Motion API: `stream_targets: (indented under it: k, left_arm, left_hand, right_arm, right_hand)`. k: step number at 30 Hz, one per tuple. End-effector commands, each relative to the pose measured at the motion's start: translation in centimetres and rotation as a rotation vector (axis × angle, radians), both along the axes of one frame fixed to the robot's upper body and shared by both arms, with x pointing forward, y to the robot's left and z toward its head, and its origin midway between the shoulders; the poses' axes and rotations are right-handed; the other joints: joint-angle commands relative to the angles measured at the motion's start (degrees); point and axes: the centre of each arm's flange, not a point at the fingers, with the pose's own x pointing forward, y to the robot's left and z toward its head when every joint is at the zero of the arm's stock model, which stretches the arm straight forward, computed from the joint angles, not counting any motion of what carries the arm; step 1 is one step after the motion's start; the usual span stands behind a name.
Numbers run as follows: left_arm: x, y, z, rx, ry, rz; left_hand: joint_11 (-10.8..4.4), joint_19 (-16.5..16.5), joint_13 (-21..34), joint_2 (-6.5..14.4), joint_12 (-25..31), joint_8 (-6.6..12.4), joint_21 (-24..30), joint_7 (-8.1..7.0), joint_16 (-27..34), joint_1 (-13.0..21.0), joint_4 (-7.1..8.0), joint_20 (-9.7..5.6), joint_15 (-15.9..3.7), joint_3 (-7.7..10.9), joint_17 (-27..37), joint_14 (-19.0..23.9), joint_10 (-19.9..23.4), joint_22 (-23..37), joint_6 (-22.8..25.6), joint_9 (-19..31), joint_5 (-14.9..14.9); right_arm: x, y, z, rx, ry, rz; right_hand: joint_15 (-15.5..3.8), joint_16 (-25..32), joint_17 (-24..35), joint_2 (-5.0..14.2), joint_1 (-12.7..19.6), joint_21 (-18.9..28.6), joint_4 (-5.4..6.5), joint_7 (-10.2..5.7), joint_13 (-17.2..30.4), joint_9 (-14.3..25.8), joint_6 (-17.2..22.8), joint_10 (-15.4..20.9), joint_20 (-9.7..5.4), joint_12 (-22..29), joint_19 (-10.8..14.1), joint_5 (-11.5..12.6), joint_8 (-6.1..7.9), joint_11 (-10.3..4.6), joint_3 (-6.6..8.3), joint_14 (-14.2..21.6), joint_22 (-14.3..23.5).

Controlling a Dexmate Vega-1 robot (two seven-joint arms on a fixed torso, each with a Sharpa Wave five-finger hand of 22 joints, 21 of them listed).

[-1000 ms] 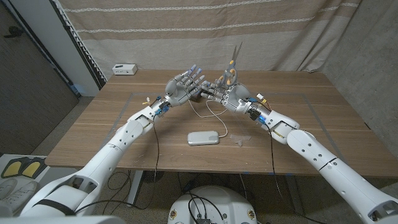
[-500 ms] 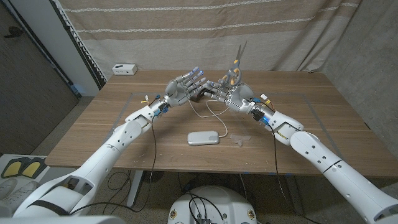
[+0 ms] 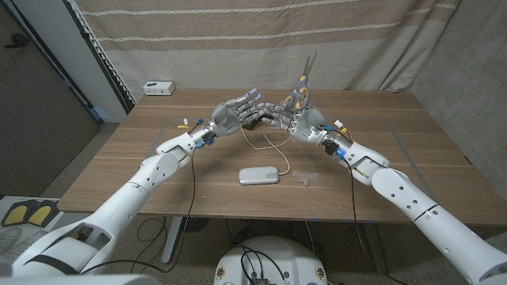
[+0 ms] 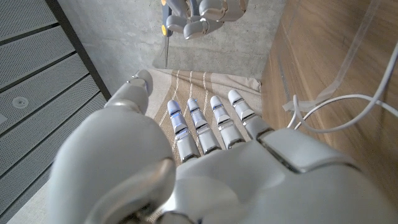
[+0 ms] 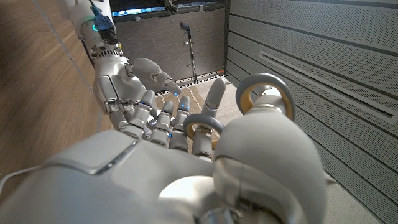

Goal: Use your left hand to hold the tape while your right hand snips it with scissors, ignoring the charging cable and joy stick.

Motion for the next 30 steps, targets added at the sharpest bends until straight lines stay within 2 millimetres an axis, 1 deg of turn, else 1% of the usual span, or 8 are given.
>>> stream_targets:
  k: [1,5,6,13,21,30]
  left_arm:
    - [-0.2,0.3,0.9,0.136,-0.06,0.049]
    - [-0.1,0.5,1.3,0.163,-0.072,0.054]
    - [-0.1,0.5,1.4,0.167,-0.073,0.047]
    - [-0.1,1.4,2.4,0.248,-0.115,0.086]
    - [0.1,1.8,2.5,0.27,-0.112,0.065]
    - [-0.1,2.1,3.0,0.331,-0.146,0.099]
  left_hand:
    - [0.33,-0.59,-0.07,0.06,-0.26,-0.18,-0.46,0.17,-0.27,-0.66,0.14,0.27,-6.32,-0.29,0.03,-0.2,0.38,0.14,-0.35,0.02,0.13]
    - [0.22,-0.97,-0.08,-0.02,-0.11,-0.21,-0.78,0.1,-0.4,-0.94,0.15,0.04,-6.29,-0.42,0.03,-0.51,1.05,0.13,-0.39,0.01,0.16]
    - [-0.19,-0.99,-0.08,-0.05,-0.04,-0.17,-0.86,0.19,-0.42,-1.01,0.13,-0.01,-6.25,-0.46,0.03,-0.56,1.36,0.12,-0.3,0.01,0.18]
    - [-0.16,-0.99,-0.1,-0.08,0.0,-0.09,-1.08,0.54,-0.64,-1.19,0.08,-0.07,-6.12,-0.54,0.01,-1.15,1.89,0.1,-0.04,0.0,0.23]
    - [-0.15,-1.13,-0.11,-0.13,-0.06,-0.06,-1.36,0.67,-0.74,-1.38,0.02,-0.15,-5.92,-0.65,0.0,-1.54,2.17,0.09,0.08,0.0,0.26]
    - [-0.16,-1.4,-0.1,-0.14,0.27,-0.07,-1.8,0.78,-0.85,-1.63,-0.04,-0.07,-5.78,-0.76,-0.01,-2.06,3.61,0.08,0.12,-0.01,0.32]
  right_arm:
    - [-0.4,-0.5,0.0,0.01,-0.006,-0.038]
    - [-0.3,-0.6,0.0,-0.004,-0.007,-0.064]
    - [-0.2,-0.5,0.0,-0.006,-0.006,-0.063]
    - [0.0,-0.3,0.2,-0.003,-0.015,-0.068]
    - [0.0,-0.2,0.6,-0.003,-0.027,-0.082]
    - [-0.1,-0.5,0.9,0.009,-0.035,-0.101]
  right_hand:
    - [0.66,-0.24,0.12,0.59,0.21,-0.35,0.03,0.3,0.08,-0.01,-0.22,0.35,-0.06,-0.42,0.36,-0.15,0.27,0.42,-0.24,-0.28,0.15]
    - [0.67,-0.3,0.06,0.64,0.21,-0.52,0.02,0.43,-0.04,-0.07,-0.3,0.34,-0.04,-0.51,0.32,-0.16,0.25,0.6,-0.24,-0.2,0.15]
    - [0.71,-0.32,0.05,0.65,0.21,-0.57,0.02,0.51,-0.07,-0.11,-0.3,0.33,-0.04,-0.54,0.31,-0.16,0.24,0.63,-0.24,-0.19,0.15]
    - [0.86,-0.51,-0.06,0.76,0.18,-0.88,0.01,0.74,-0.31,-0.28,-0.44,0.24,-0.03,-0.78,0.38,-0.2,0.2,0.95,-0.26,-0.19,0.15]
    - [0.88,-0.66,-0.16,0.89,0.2,-1.13,-0.02,0.88,-0.52,-0.47,-0.83,0.26,-0.04,-0.95,0.57,-0.22,0.03,1.12,-0.24,-0.13,0.15]
    - [0.85,-0.82,-0.25,1.01,0.26,-1.38,-0.07,0.88,-0.74,-0.62,-0.82,0.27,-0.05,-1.13,0.8,-0.25,0.04,1.27,-0.23,-0.04,0.15]
